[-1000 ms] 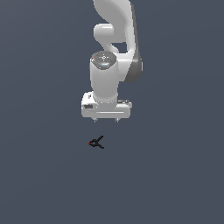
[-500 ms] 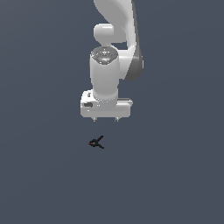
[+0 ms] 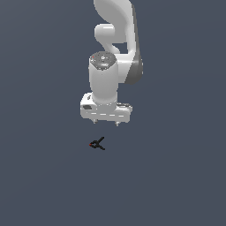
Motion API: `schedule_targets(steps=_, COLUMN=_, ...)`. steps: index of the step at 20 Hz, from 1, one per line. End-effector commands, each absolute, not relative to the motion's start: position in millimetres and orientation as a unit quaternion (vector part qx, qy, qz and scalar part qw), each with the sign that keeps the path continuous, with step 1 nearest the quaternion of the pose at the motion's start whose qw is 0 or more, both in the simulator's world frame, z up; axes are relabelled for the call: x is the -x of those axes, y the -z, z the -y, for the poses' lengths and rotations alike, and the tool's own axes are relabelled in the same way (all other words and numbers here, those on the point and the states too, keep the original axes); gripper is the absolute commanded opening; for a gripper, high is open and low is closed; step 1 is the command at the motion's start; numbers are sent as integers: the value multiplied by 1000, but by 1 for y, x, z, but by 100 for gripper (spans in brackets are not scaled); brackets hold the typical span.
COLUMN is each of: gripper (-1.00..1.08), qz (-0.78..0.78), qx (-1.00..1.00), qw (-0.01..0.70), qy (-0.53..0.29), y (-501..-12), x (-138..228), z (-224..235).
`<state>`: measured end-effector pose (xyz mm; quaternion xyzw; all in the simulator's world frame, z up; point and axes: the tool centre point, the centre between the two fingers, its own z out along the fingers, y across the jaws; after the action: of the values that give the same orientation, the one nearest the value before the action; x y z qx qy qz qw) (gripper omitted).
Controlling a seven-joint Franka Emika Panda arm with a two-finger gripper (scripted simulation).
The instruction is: Pick up the object and move it to a goal position.
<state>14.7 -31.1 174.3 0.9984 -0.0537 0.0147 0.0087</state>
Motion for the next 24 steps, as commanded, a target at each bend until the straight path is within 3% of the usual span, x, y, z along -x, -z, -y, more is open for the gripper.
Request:
schedule_targets(steps=1, gripper=100, qz=80, qx=-997, qw=7, qy=-14, y=-170, x=-16, z=33)
schedule_targets(steps=24, gripper=100, qz=417, qx=-909, qw=-4, qy=-2, y=-112, x=-36, z=61)
